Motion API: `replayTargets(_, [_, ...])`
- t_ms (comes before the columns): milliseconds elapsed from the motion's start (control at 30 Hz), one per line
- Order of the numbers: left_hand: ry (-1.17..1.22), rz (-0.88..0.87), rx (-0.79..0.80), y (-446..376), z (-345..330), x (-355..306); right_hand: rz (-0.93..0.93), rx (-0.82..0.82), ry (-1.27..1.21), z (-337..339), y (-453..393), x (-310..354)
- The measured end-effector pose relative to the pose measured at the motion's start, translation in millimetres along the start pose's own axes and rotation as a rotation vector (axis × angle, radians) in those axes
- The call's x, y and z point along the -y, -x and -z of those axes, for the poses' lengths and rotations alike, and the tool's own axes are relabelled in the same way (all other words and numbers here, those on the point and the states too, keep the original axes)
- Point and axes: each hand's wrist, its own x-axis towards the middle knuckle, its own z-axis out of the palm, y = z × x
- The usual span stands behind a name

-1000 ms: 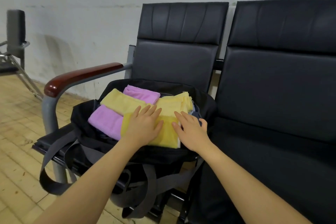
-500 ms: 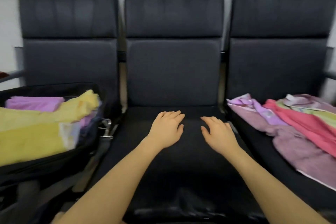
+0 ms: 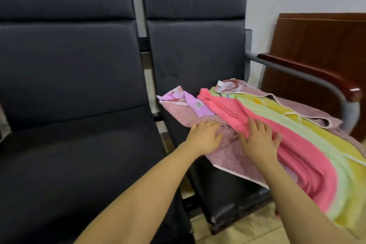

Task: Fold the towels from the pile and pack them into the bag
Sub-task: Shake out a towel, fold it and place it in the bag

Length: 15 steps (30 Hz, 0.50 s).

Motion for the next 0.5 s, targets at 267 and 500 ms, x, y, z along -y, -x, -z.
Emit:
replayTargets(267, [0.096,0.154,-0.082,-14,-59,-5,0.036,0.054,0.041,-28,-6,-34])
replayTargets(500, [0.16,0.019,-0.155,-24,-52,-26,0.081,-0.179,-0.262,-21,-11,-31])
